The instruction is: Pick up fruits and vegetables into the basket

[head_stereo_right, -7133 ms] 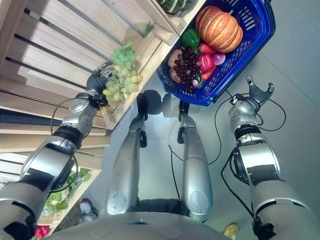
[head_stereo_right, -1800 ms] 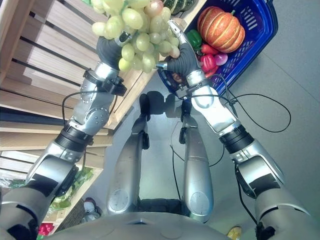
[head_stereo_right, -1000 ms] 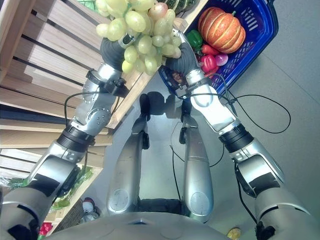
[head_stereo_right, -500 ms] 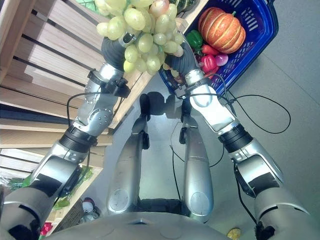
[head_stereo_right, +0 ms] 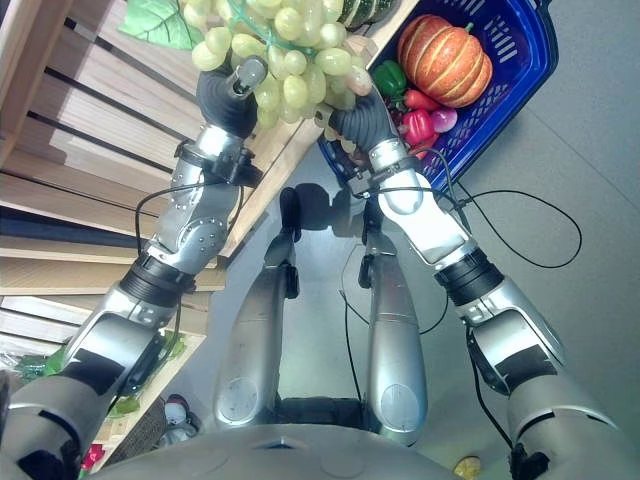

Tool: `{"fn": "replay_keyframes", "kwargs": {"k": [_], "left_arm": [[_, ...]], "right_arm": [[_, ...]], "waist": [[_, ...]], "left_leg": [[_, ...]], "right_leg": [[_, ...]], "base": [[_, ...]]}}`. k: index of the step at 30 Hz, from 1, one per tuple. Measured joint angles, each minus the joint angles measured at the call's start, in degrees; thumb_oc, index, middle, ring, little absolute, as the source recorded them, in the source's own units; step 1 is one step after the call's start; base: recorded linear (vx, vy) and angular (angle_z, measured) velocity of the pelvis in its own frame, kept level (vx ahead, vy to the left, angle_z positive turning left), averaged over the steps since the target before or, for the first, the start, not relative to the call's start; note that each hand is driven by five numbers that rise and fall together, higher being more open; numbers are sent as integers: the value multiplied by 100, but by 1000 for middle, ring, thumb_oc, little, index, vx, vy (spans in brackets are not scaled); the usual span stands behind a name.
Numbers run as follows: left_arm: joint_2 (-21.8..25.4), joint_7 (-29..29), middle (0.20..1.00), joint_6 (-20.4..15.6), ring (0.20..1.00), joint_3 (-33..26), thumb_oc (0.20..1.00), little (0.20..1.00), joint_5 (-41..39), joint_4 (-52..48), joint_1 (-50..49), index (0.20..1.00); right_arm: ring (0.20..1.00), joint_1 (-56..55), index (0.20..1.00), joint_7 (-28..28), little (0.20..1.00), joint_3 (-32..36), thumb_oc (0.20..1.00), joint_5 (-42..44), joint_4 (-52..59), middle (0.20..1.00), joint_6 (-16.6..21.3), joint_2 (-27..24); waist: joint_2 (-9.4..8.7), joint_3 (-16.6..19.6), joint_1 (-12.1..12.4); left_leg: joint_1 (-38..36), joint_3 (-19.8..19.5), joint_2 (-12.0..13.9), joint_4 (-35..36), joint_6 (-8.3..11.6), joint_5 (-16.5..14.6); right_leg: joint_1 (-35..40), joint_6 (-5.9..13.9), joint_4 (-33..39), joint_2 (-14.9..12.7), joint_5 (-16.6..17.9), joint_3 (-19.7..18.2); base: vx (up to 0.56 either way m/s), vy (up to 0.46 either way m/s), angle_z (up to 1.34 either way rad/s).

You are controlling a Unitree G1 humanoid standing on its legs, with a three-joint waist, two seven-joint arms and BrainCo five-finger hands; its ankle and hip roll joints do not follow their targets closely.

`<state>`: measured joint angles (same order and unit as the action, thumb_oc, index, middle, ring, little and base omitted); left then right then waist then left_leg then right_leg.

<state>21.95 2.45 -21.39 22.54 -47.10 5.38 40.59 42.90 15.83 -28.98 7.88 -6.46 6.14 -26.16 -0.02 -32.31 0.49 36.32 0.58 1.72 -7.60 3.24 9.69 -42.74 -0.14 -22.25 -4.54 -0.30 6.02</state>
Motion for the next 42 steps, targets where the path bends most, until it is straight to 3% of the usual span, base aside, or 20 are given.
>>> {"fn": "replay_keyframes", "kwargs": {"k": [16, 22, 34, 42], "left_arm": [[-103, -460, 1000, 29, 1000, -108, 1000, 1000, 245, 1, -149, 1000], [-42, -698, 1000, 521, 1000, -142, 1000, 1000, 729, 4, -138, 1000], [429, -343, 1000, 1104, 1000, -156, 1000, 1000, 1137, 126, -108, 1000], [727, -415, 1000, 1394, 1000, 21, 1000, 1000, 1865, 497, 36, 1000]], "right_arm": [[200, 1, 200, 24, 200, 70, 200, -5, 0, 200, 3, 36], [200, 1, 200, 46, 200, 192, 200, -4, 0, 200, 3, 7], [200, 1, 200, 248, 200, 336, 200, -2, 0, 200, 106, -112], [200, 12, 200, 259, 200, 353, 200, 11, 1, 200, 168, -224]], "waist": [[2, -1, 85], [2, -1, 85], [6, -2, 82], [15, -4, 78]], "left_leg": [[17, -76, -24, 3, 20, 1], [17, -72, -24, 3, 20, 1], [17, -51, -23, 3, 20, 1], [47, 5, -21, 4, 20, 2]], "right_leg": [[-17, -44, -85, -67, -74, 86], [-19, -43, -86, -69, -75, 83], [-35, -43, -90, -69, -74, 59], [-104, -43, -118, -66, -74, 10]], "base": [[0, -2, 2], [0, 0, 0], [0, 0, 0], [2, 1, -1]]}}
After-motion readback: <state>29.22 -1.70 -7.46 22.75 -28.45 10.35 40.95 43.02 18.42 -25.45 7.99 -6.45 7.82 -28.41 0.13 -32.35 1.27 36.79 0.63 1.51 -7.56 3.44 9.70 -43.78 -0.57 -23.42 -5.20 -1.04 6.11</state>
